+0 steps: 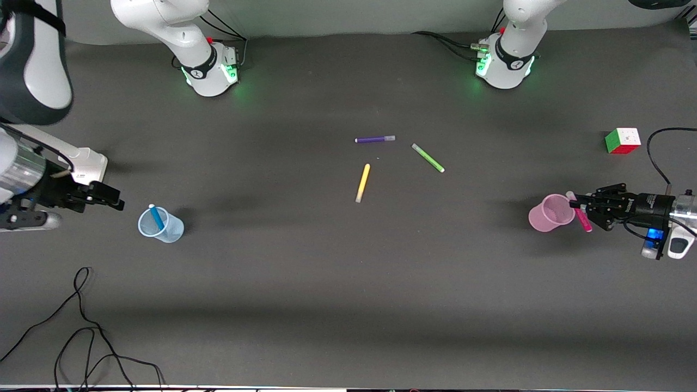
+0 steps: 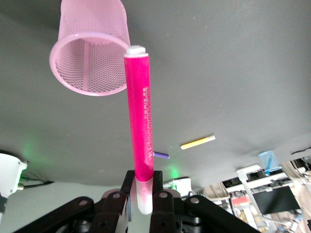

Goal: Place pink and blue markers in matching cups
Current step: 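Drop the blue marker into the blue cup while the left gripper inserts pink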

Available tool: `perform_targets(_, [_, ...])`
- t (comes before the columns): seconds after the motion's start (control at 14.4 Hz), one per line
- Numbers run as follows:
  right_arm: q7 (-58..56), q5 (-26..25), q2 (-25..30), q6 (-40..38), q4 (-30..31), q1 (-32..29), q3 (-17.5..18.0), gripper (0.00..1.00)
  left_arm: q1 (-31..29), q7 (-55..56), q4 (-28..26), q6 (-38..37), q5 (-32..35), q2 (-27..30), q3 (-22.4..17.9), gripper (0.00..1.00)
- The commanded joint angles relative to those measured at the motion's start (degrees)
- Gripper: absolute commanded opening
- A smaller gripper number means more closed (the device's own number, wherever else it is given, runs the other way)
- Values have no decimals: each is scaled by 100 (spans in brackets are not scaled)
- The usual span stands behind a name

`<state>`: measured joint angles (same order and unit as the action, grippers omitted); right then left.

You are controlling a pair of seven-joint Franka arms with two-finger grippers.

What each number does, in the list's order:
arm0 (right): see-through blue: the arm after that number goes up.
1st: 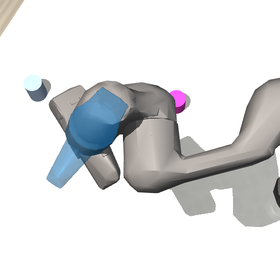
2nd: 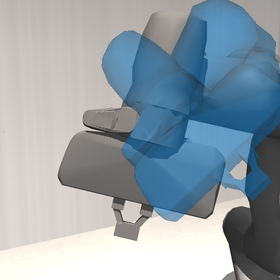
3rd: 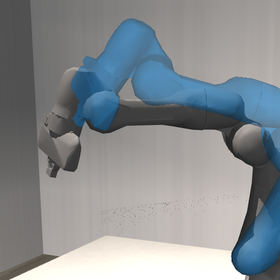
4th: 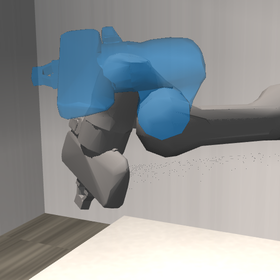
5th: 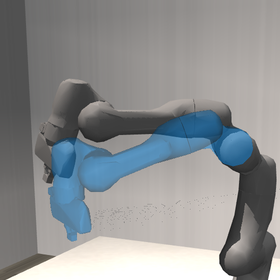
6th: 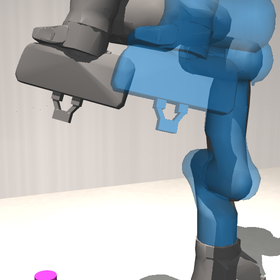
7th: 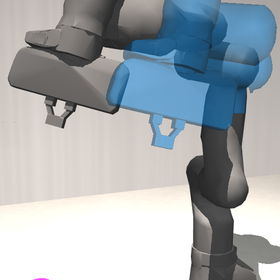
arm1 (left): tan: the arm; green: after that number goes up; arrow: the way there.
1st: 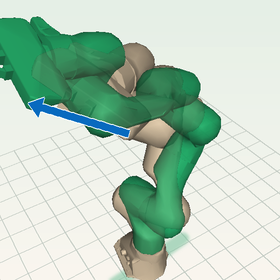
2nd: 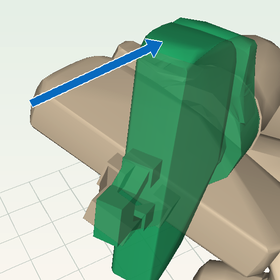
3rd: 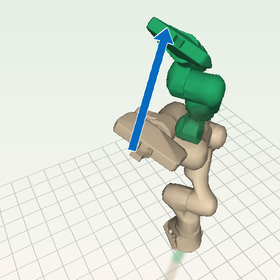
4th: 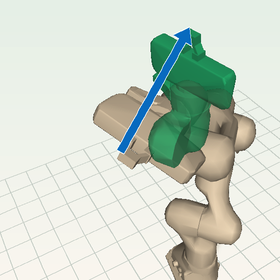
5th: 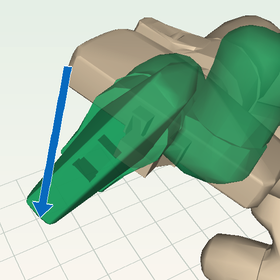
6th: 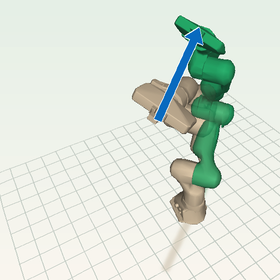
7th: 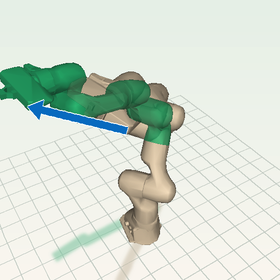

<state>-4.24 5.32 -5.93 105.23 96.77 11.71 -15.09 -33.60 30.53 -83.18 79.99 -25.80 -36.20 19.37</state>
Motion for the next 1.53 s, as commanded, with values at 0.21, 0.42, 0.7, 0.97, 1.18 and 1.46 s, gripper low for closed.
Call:
perform_targets(0.21, [231,-146,575,-178,237,-82,155,100,-164,-161,-1032,534,-426,517,49,0])
perform_targets(0.42, [335,-172,593,-187,255,-90,304,100,-356,-539,-1454,701,-698,587,41,0])
perform_targets(0.7, [1065,-515,865,-441,246,-336,866,100,-541,-802,-1797,763,-935,640,32,0])
perform_targets(0.97, [1013,-524,822,-416,202,-363,894,100,-726,-1216,-1992,834,-1129,518,23,0])
perform_targets(1.18, [1022,-524,804,-424,184,-363,929,100,-744,-1339,-1983,851,-1129,456,23,16])
perform_targets(1.46, [1013,-515,778,-442,184,-451,972,100,-814,-1471,-1886,860,-1130,298,23,100])
